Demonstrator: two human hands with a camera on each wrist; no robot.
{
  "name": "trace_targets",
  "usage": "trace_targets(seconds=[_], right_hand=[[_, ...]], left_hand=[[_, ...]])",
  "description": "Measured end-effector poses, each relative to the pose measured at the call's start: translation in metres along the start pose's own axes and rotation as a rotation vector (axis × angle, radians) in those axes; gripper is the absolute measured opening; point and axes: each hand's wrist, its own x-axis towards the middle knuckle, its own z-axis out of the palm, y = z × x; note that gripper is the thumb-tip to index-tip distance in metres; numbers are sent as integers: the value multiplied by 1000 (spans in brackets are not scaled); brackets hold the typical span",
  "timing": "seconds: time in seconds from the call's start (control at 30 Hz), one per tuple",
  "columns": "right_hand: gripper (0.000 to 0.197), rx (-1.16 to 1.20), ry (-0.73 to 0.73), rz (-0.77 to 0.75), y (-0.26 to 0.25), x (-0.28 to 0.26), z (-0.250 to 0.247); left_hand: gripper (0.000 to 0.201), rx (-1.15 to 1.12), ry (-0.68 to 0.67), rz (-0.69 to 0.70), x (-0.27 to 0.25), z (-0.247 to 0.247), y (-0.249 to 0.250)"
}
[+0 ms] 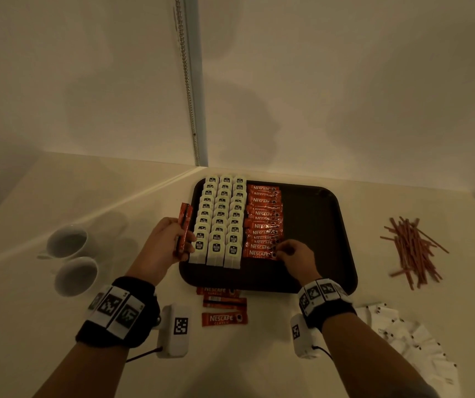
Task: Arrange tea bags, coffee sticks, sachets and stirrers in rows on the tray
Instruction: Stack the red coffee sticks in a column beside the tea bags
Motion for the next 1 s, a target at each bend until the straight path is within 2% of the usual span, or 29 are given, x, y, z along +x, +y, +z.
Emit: trace_targets(seconds=[0.23,0.33,0.5,0.67,0.77,0.8,0.83,0.93,1.0], right_hand=[[16,-16,5,-1,-3,-3,0],[15,-24,10,-4,-2,-3,1],[16,-17,8,-19,-2,-4,0],[16,-19,31,-12,-2,-4,-4],[10,116,83,-76,-26,-12,-9],[12,234,31,-94,-40,-18,-10],[18,366,-81,-114,-55,-25,-11],[28,665,-495,-165,-95,-46,-13],[20,674,-563,-229,-111,-56,-15]], left_hand=[[17,88,-69,77,2,4,-6],[20,121,-54,116,2,4,-8],[17,207,19,254,2,8,-4],[23,321,25,343,8,10,5],[26,427,14,472,8,12,14],[29,455,-5,509,8,13,18],[31,467,-34,542,7,16,21],[34,494,-107,634,0,26,30],[33,506,-138,694,-2,29,31]])
